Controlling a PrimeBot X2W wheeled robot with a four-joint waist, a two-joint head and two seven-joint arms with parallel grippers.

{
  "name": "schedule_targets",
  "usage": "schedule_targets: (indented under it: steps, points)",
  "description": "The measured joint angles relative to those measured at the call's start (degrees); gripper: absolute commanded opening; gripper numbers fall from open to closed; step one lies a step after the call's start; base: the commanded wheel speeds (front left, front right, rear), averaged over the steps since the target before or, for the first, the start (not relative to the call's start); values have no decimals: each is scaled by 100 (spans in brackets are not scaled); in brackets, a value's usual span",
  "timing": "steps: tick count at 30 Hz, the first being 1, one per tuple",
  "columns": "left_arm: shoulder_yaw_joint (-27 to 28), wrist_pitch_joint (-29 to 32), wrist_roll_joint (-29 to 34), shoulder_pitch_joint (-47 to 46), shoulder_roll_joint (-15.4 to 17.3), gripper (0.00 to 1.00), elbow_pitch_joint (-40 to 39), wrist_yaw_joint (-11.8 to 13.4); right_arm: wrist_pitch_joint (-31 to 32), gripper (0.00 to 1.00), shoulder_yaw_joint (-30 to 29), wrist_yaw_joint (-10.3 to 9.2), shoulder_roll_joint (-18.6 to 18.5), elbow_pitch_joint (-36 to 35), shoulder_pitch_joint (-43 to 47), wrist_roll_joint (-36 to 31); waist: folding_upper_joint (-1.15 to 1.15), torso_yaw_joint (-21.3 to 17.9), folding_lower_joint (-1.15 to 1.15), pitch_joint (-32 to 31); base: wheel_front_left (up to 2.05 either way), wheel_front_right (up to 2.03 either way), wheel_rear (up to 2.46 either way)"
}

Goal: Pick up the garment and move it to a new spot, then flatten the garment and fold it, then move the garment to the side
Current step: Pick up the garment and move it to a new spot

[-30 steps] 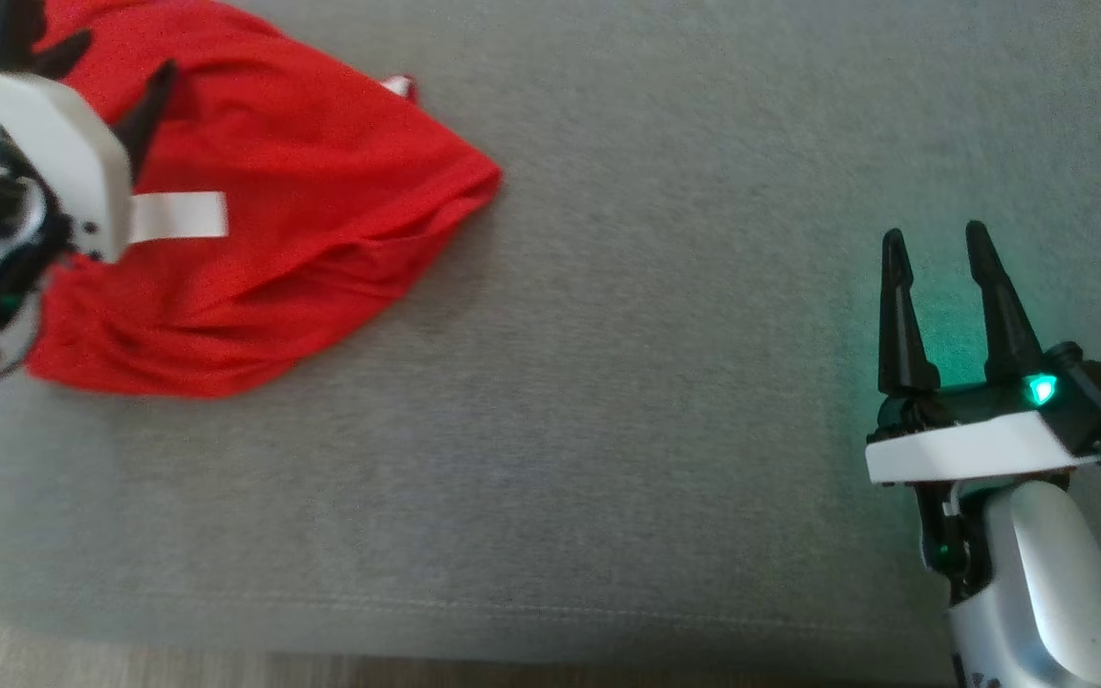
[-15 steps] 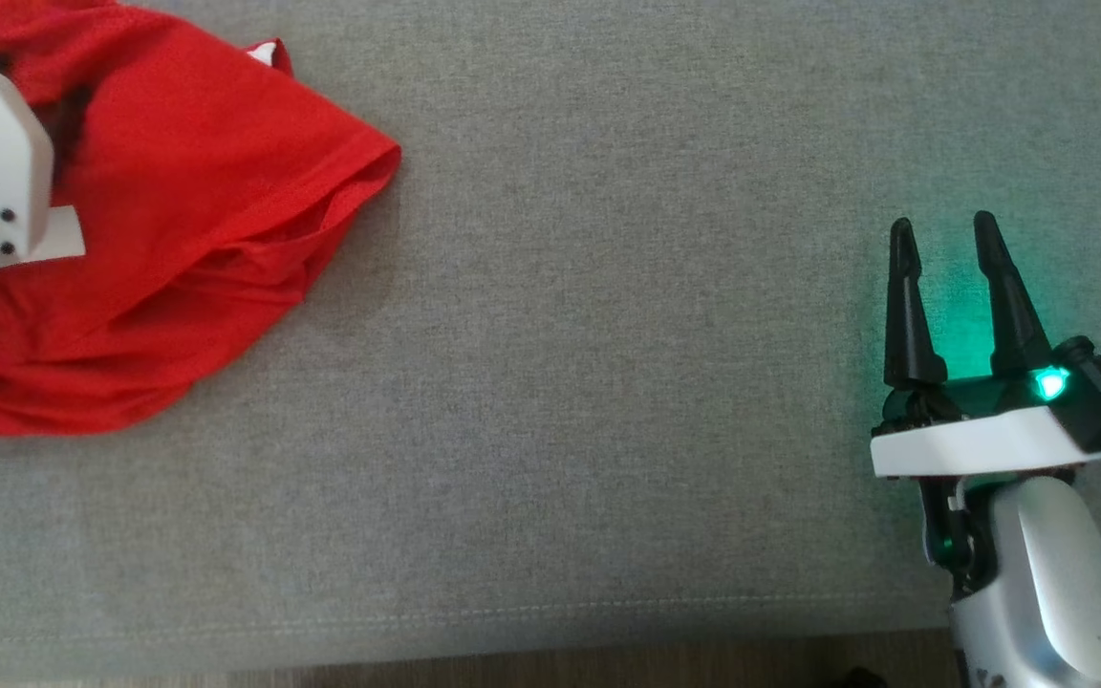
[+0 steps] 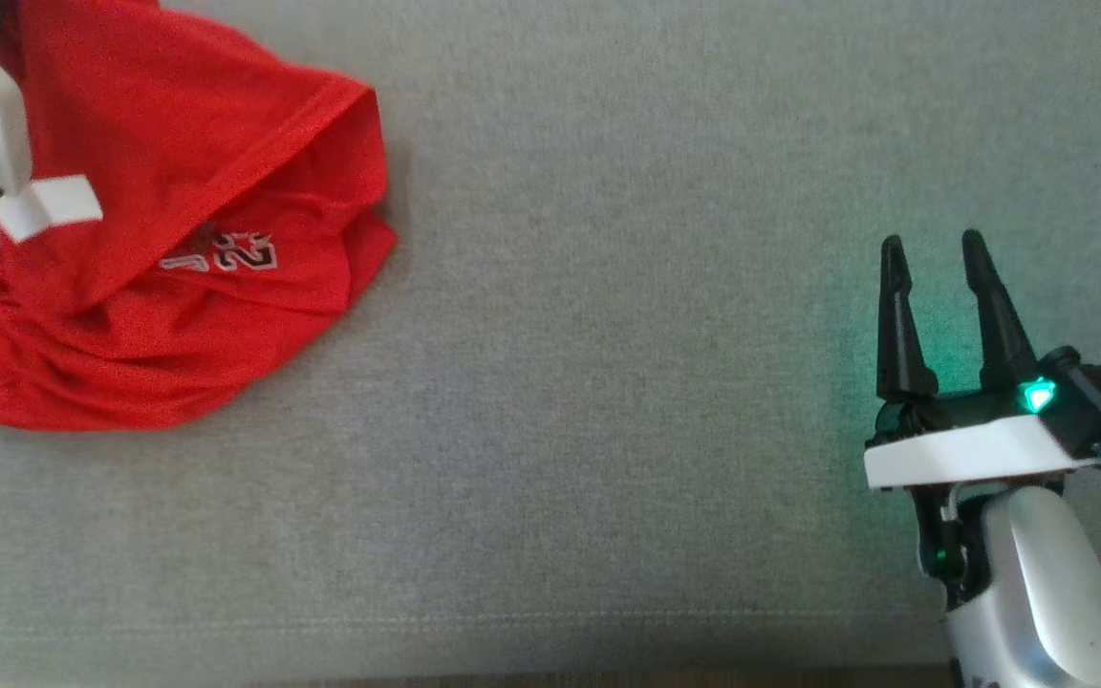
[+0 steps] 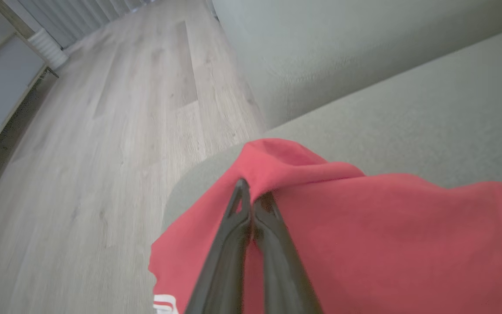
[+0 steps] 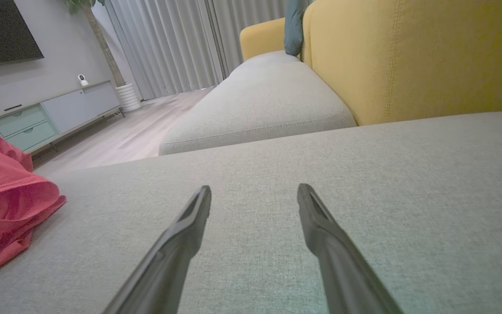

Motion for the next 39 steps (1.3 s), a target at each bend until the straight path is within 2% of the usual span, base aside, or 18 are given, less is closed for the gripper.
schedule_targets:
  steps: [8, 16, 19, 23, 31, 34, 39]
  points:
    - [69, -766, 44, -65, -216, 0, -4, 172, 0, 100, 30, 0, 1, 164, 291, 121, 0, 116, 0, -692, 0, 0, 0]
    - [223, -982, 31, -91, -390, 0, -787, 459, 0, 100, 104, 0, 2, 244, 469, 349, 0, 189, 0, -1375, 0, 0, 0]
    - [237, -884, -104, -80, -521, 0, -1196, 619, 0, 100, 135, 0, 3, 242, 486, 413, 0, 161, 0, -1567, 0, 0, 0]
    - [350, -762, -347, 80, -726, 0, -1777, 996, 0, 100, 226, 0, 3, 226, 600, 475, 0, 16, 0, -1709, 0, 0, 0]
    - [234, -725, -638, 1122, -1547, 0, -2729, 1760, 0, 100, 361, 0, 3, 100, 644, 554, 0, -478, 0, -1779, 0, 0, 0]
    - [103, -735, -637, 1288, -1848, 0, -2788, 1941, 0, 100, 444, 0, 2, 52, 643, 557, 0, -699, 0, -1761, 0, 0, 0]
    - [15, -879, -638, 1389, -2353, 0, -2625, 2097, 0, 100, 573, 0, 2, -7, 630, 598, 0, -1113, 0, -1687, 0, 0, 0]
